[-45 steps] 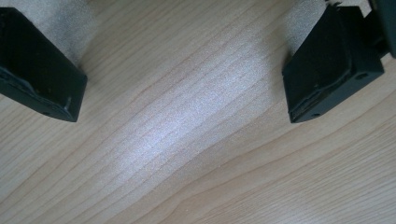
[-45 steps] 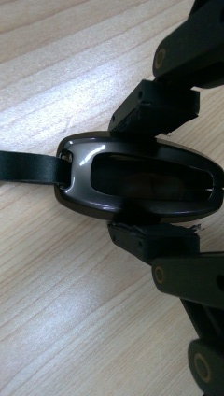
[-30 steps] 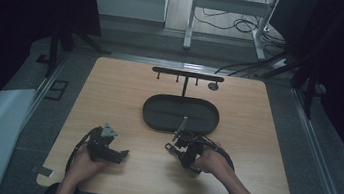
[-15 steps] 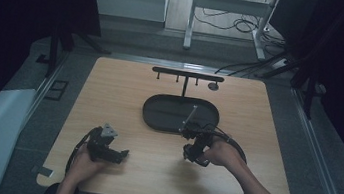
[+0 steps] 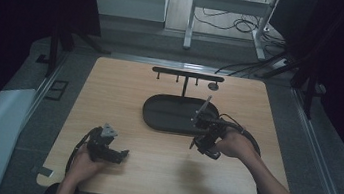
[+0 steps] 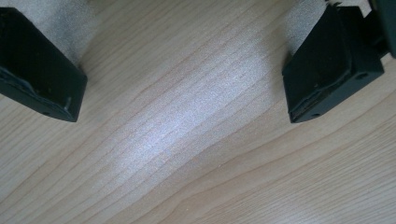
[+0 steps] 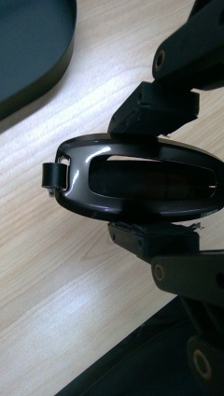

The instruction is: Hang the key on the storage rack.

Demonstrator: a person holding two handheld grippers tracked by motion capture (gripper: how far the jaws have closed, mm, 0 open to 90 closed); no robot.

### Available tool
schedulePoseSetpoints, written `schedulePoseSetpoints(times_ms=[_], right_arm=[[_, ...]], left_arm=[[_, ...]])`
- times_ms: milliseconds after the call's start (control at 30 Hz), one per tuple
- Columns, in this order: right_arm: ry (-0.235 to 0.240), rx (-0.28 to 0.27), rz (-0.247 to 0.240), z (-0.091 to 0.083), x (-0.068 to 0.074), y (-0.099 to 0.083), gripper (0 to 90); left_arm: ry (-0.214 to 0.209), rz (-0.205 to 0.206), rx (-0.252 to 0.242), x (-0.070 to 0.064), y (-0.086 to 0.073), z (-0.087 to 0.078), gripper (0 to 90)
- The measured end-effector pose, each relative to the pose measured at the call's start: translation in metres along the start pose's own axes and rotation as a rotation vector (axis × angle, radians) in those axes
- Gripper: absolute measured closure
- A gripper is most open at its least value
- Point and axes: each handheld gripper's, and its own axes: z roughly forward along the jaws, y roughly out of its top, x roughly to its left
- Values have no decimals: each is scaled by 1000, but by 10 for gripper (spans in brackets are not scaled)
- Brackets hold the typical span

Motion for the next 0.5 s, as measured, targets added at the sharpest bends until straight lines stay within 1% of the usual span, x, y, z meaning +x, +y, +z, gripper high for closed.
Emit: schedulePoseSetpoints(times_ms=[267, 367, 400, 433, 500], right_arm=[[-14, -7, 41, -14, -16, -1, 486], [-14, -14, 67, -19, -23, -2, 487], [-14, -14, 67, -19, -23, -2, 487], [-9, -20, 87, -22, -28, -2, 486], [-11, -19, 109, -25, -32, -2, 486]], left_arm=[[0, 0, 0, 0, 0, 0, 0], [0, 0, -1, 0, 0, 0, 0], [0, 0, -1, 0, 0, 0, 0], [0, 0, 0, 0, 0, 0, 0], [0, -1, 0, 0, 0, 0, 0]])
